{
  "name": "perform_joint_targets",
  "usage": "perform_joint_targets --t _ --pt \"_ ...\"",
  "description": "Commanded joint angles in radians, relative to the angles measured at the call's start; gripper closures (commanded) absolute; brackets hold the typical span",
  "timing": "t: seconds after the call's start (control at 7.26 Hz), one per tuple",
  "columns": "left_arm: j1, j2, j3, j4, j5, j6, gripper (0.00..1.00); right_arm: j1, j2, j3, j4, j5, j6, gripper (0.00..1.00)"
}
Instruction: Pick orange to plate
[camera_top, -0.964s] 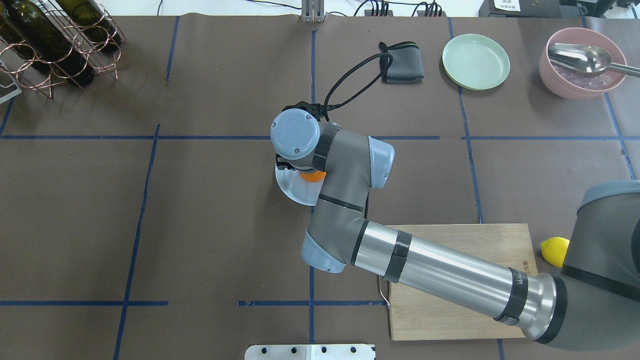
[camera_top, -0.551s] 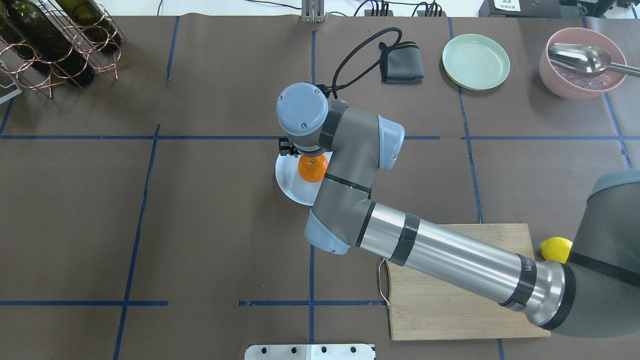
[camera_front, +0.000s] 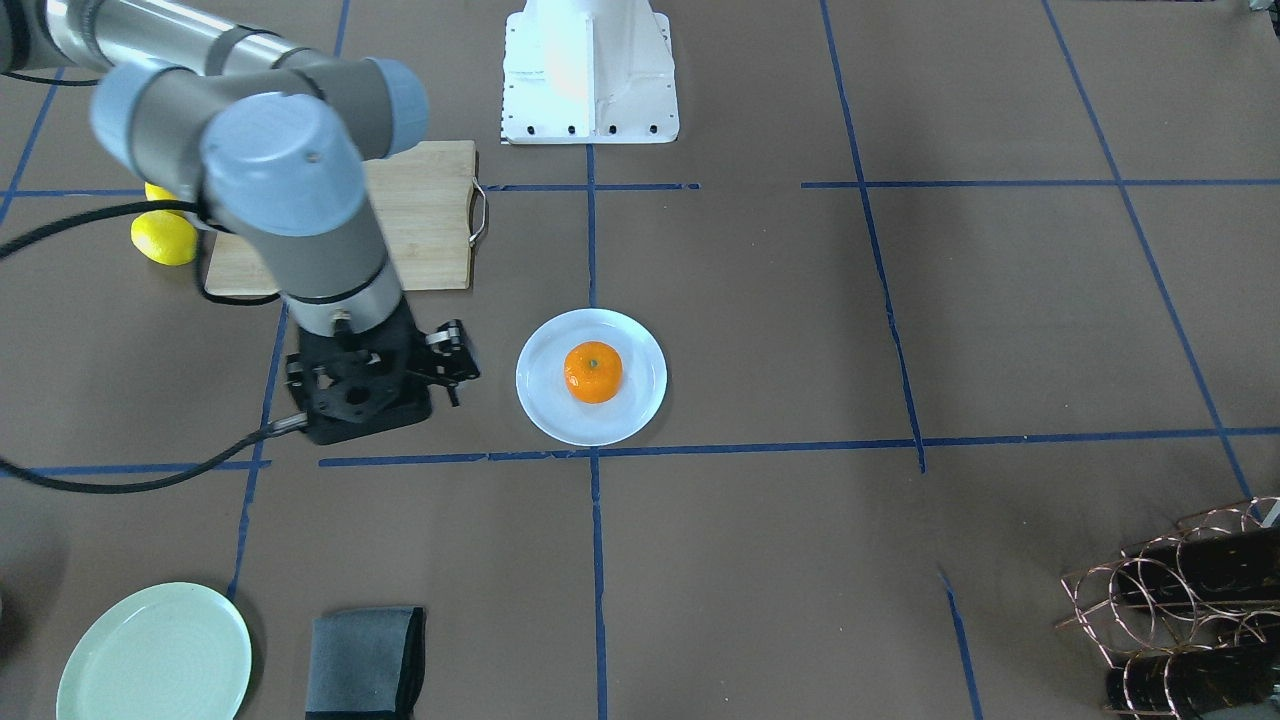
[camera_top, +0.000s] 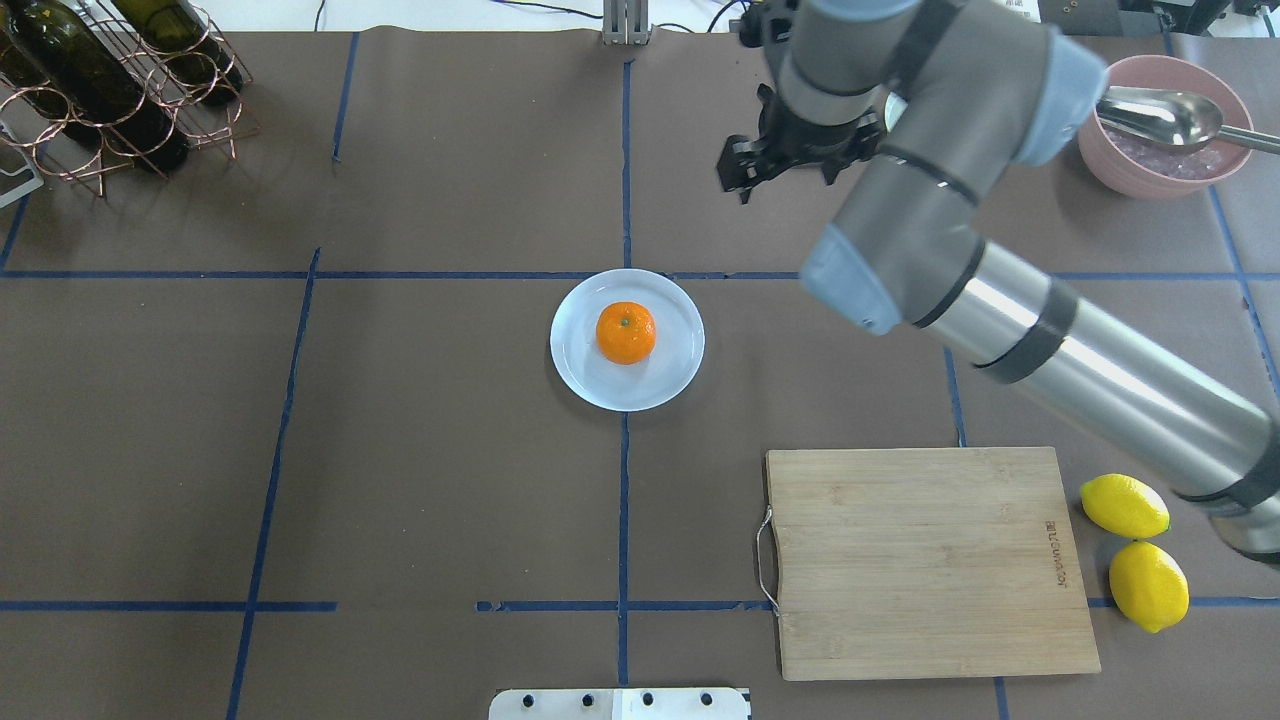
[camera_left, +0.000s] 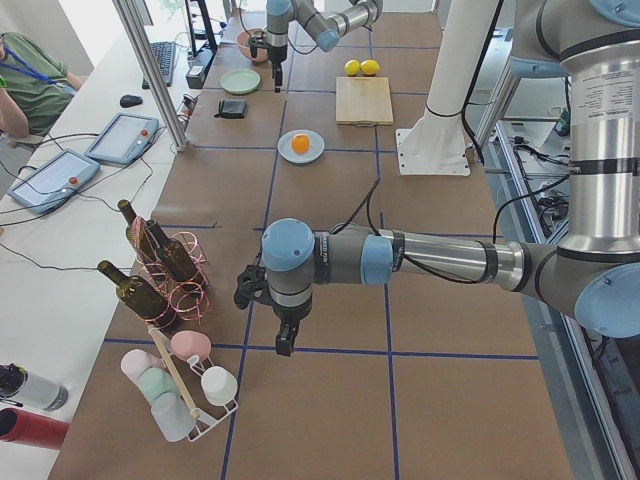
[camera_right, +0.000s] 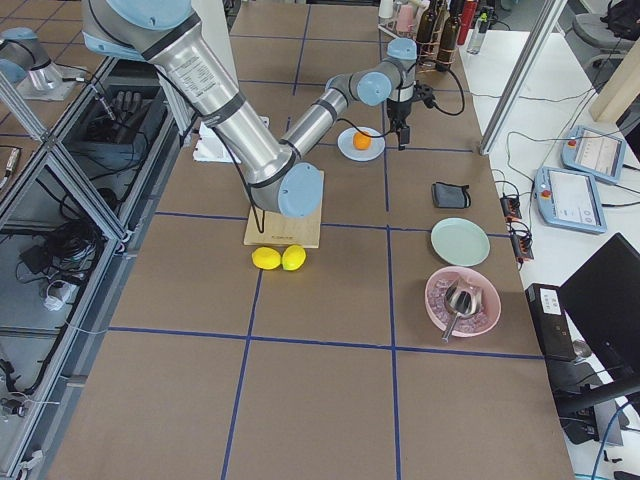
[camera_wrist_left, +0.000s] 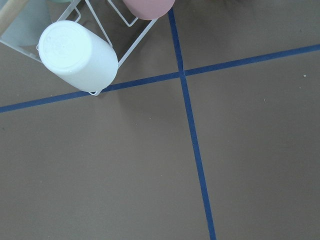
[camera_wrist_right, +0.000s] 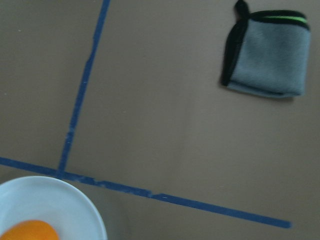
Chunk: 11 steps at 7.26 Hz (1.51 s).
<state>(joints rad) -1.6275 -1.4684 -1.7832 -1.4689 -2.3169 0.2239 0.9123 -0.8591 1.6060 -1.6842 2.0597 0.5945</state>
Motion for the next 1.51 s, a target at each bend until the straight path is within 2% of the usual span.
perform_joint_targets --t 0.0,0.28,0.41,0.83,1.1,1.38 --pt "0.0 0.002 0.022 -0.004 -0.001 0.005 0.0 0.23 -0.188 0.068 -0.025 0.12 -0.416 0.0" --pt "0.0 0.011 0.021 -0.002 -0.002 0.005 0.0 0.386 -0.331 0.068 -0.023 0.181 -0.719 0.0" --pt "0.0 0.01 0.021 -0.002 -0.003 0.005 0.0 0.451 -0.398 0.066 -0.023 0.192 -0.81 0.0" --pt "0.0 0.01 0.015 -0.001 -0.004 0.002 0.0 0.612 -0.598 0.066 -0.009 0.186 -0.835 0.0" --pt "0.0 0.011 0.013 0.002 -0.063 0.0 0.0 0.669 -0.717 0.066 -0.008 0.181 -0.835 0.0" --pt "0.0 0.013 0.005 0.004 -0.084 -0.001 0.0 0.671 -0.75 0.061 -0.009 0.181 -0.823 0.0"
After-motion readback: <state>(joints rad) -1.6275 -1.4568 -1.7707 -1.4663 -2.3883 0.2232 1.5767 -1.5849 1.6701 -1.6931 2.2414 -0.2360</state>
